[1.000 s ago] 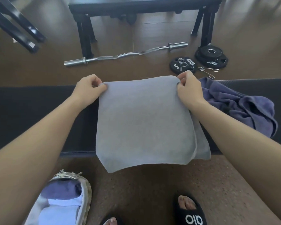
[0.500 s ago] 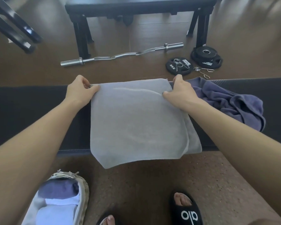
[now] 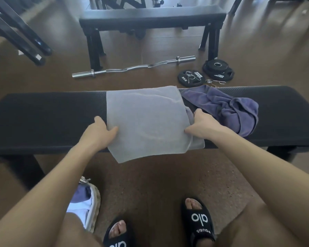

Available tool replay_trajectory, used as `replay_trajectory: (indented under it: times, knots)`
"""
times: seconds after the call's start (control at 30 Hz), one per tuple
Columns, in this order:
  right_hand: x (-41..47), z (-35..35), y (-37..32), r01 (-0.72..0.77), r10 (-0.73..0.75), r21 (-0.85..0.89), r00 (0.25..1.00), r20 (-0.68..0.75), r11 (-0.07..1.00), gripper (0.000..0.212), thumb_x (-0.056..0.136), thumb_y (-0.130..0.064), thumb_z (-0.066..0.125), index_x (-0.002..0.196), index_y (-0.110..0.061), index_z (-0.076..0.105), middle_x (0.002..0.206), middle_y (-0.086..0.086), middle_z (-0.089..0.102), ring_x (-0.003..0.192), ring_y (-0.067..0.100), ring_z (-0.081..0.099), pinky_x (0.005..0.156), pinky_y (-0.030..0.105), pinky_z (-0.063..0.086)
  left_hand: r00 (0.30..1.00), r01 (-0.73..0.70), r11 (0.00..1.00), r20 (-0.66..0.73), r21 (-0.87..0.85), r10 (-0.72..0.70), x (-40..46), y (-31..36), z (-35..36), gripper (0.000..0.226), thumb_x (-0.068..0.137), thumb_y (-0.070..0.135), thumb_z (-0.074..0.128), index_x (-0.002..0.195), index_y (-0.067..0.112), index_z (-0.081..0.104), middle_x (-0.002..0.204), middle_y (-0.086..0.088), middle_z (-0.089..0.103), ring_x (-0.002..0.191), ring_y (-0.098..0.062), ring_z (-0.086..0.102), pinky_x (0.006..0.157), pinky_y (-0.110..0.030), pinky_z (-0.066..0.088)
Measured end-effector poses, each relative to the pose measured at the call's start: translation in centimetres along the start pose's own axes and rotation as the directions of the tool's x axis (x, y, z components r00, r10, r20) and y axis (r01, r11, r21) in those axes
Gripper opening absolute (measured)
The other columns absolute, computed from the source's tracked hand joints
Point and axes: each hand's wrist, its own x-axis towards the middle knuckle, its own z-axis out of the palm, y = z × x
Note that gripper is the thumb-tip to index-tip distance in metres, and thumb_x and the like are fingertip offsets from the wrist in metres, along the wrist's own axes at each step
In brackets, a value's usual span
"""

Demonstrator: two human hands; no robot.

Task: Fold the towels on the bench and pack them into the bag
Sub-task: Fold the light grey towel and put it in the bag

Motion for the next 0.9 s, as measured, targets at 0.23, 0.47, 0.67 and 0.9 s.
replay_trajectory:
  times: [0.23, 0.47, 0.67, 0.9]
  knots:
    - [-1.1, 0.0, 1.5, -0.039, 0.041, 0.188, 0.999, -0.010, 0.981, 0.015, 0.089, -0.012, 0.056, 0.095, -0.005, 0.068, 0.091, 0.015, 0.072, 0.081, 0.030, 0.070, 0.075, 0.041, 0.061, 0.989, 0.070, 0.994, 0.138, -0.087, -0.057, -2.1, -2.1, -0.2, 0.043, 0.089, 0.033, 0.057, 0.080, -0.007, 0.070, 0.069, -0.015, 0.071, 0.063, -0.027, 0.063, 0.068, -0.035, 0.053]
    - [-1.9, 0.0, 1.9, -0.079, 0.074, 0.113, 0.996, 0.052, 0.990, 0.019, 0.090, -0.023, 0.060, 0.095, -0.008, 0.070, 0.090, 0.013, 0.070, 0.077, 0.028, 0.071, 0.074, 0.037, 0.063, 0.982, 0.148, 0.921, 0.163, -0.360, -0.094, -5.1, -0.7, 0.5, 0.011, 0.091, 0.008, 0.067, 0.090, -0.002, 0.064, 0.089, -0.014, 0.069, 0.074, -0.021, 0.066, 0.061, -0.028, 0.052]
    - [-3.0, -0.4, 1.9, -0.121, 0.110, 0.062, 0.982, 0.153, 0.991, 0.023, 0.095, -0.019, 0.053, 0.114, -0.011, 0.063, 0.105, 0.012, 0.061, 0.088, 0.029, 0.066, 0.067, 0.033, 0.062, 0.955, 0.268, 0.714, 0.274, -0.647, -0.110, -6.0, -1.4, 0.1, 0.018, 0.094, -0.004, 0.064, 0.110, -0.003, 0.058, 0.106, -0.017, 0.071, 0.092, -0.024, 0.073, 0.065, -0.025, 0.063]
    - [-4.4, -0.7, 1.7, -0.105, 0.109, -0.030, 0.979, 0.175, 0.994, 0.040, 0.100, -0.012, 0.038, 0.138, -0.014, 0.050, 0.112, 0.017, 0.062, 0.091, 0.032, 0.068, 0.079, 0.046, 0.062, 0.918, 0.357, 0.584, 0.388, -0.729, -0.076, -5.7, -2.9, 0.1, 0.013, 0.096, 0.002, 0.065, 0.102, 0.010, 0.056, 0.101, -0.011, 0.072, 0.087, -0.019, 0.069, 0.081, -0.035, 0.057]
